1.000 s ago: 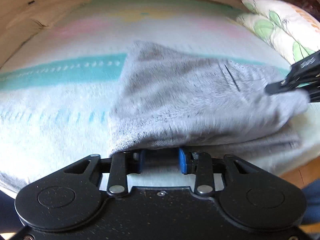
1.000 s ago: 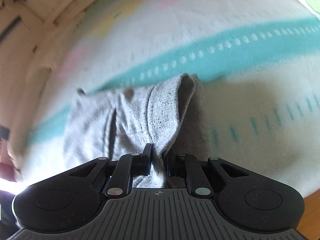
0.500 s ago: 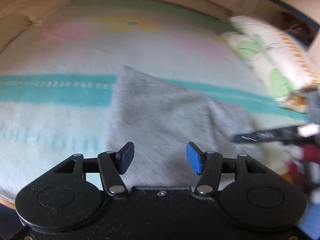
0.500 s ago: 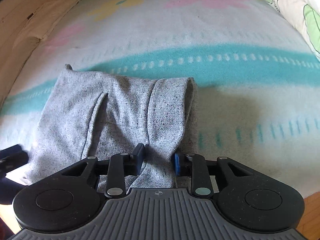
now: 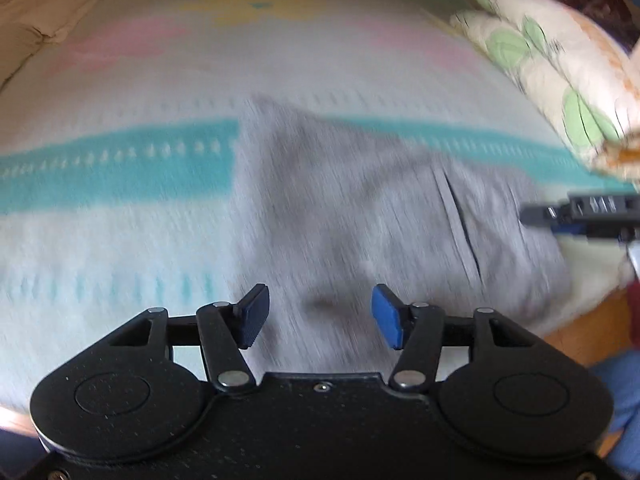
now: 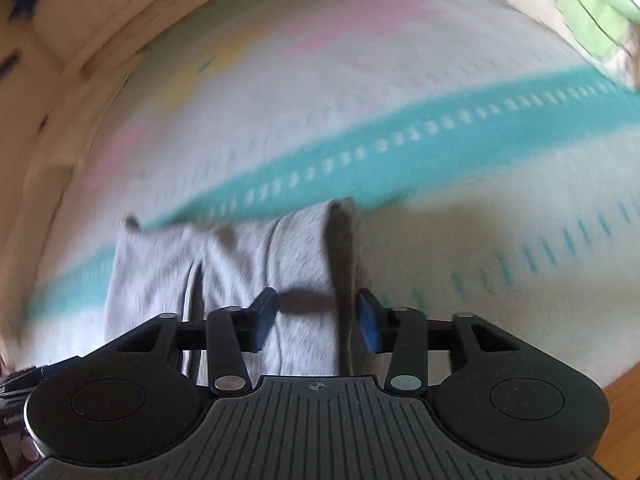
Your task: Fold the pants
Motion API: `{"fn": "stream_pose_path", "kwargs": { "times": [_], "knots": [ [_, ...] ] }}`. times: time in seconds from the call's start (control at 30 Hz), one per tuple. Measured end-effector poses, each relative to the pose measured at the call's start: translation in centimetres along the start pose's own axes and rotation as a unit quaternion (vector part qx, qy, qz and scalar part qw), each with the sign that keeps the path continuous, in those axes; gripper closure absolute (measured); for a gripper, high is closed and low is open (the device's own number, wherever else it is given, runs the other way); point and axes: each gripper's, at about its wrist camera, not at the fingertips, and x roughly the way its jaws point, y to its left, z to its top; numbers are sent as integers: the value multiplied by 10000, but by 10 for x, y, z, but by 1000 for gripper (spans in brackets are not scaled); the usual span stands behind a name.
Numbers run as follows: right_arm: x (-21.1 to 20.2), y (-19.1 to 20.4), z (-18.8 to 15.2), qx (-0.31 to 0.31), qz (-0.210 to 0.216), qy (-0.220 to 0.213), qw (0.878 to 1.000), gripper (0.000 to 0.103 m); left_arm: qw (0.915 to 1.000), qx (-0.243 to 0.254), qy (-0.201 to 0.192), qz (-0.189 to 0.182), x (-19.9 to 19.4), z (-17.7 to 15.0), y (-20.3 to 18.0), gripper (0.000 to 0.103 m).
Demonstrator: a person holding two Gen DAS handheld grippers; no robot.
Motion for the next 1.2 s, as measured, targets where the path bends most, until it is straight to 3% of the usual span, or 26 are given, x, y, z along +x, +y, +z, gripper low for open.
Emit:
{"fn": "stream_pose_path", "kwargs": {
  "times": [0.1, 0.17, 0.33, 0.5, 0.6, 0.67, 0.77, 0.83, 0.9, 0.97, 1.0, 1.03, 1.07, 1.2],
  "knots": [
    [9, -13, 1, 426, 202, 158, 9988, 51, 9999, -12, -98, 103, 9, 24, 11, 38],
    [13, -16, 0, 481, 174, 181, 9985, 44, 9999, -8, 69, 89, 23, 32, 17, 36],
    [18, -15, -6, 352, 141, 259, 9989, 36, 9991, -88, 415, 59, 57, 25, 30, 36],
    [32, -8, -11, -16, 159, 388, 9991, 20, 9980, -506, 372, -72, 63, 8, 52, 19],
    [37, 2, -13, -336, 103, 384, 9986, 13, 9988, -396, 265, -149, 64, 5, 49, 12],
    [38, 5, -13, -495, 76, 364, 9981, 12, 9989, -272, 278, -266, 71, 4, 45, 1],
    [34, 3, -13, -520, 142, 367, 9979, 13, 9996, 58, 182, -218, 74, 2, 35, 2],
    [31, 3, -13, -575, 265, 383, 9973, 28, 9993, 126, 186, -310, 73, 3, 31, 2],
    [30, 4, -13, -534, 549, 399, 9963, 65, 9989, 6, 181, -422, 72, 4, 34, 8],
    [22, 13, -15, -765, 516, 237, 9955, 73, 9984, -97, 120, -539, 65, 7, 38, 40],
    [18, 20, -17, -944, 436, 144, 9945, 75, 9982, -215, 114, -547, 62, 8, 40, 45],
    [15, 26, -19, -1096, 380, 56, 9932, 76, 9975, -358, 101, -593, 57, 11, 45, 57],
    [10, 33, -20, -1233, 329, -29, 9918, 77, 9969, -503, 42, -603, 54, 11, 48, 77],
    [-9, 52, -19, -1465, 399, -319, 9879, 79, 9958, -707, -157, -557, 36, 11, 51, 85]
  ]
}}
